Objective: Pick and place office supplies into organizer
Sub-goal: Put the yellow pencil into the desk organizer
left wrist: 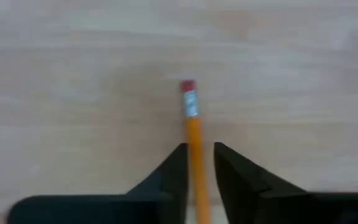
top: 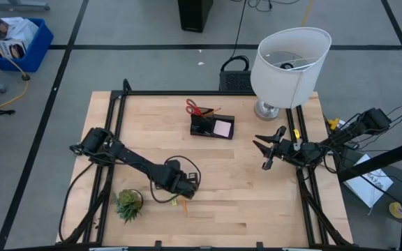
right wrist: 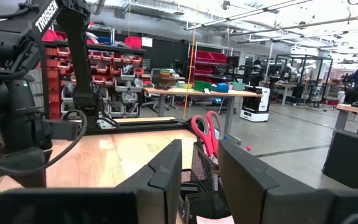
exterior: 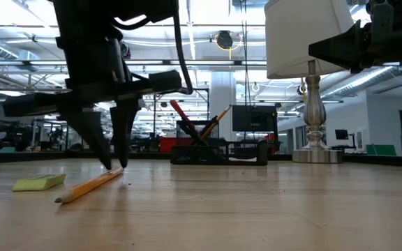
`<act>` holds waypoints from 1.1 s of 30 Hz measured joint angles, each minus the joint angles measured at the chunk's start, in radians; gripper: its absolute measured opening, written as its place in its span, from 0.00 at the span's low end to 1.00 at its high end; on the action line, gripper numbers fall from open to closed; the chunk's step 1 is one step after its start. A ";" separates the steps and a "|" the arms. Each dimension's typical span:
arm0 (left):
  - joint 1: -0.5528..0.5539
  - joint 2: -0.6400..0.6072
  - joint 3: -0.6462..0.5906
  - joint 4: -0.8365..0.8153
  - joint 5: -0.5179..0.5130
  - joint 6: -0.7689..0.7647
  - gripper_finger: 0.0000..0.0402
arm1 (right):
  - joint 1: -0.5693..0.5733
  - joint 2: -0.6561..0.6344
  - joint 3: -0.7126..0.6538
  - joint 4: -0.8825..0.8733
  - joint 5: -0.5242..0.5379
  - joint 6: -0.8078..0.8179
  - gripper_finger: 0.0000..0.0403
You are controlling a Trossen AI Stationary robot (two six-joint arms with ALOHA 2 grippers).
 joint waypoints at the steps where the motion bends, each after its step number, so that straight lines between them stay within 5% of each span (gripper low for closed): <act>1: 0.000 0.000 0.000 -0.003 0.005 0.000 0.24 | 0.000 0.000 0.000 0.000 0.000 0.000 0.25; 6: 0.010 0.000 0.000 -0.021 -0.043 -0.007 0.40 | 0.000 0.000 0.000 0.000 0.000 0.000 0.25; 11: 0.038 0.000 0.000 -0.054 -0.040 -0.009 0.45 | 0.000 0.000 0.000 0.000 0.000 0.000 0.25; 27: 0.047 0.028 0.003 -0.058 -0.001 -0.027 0.19 | 0.000 0.000 0.000 0.000 0.000 0.000 0.25; 33: 0.047 0.028 0.002 -0.058 0.003 -0.027 0.17 | 0.000 0.000 0.000 0.000 0.000 0.000 0.25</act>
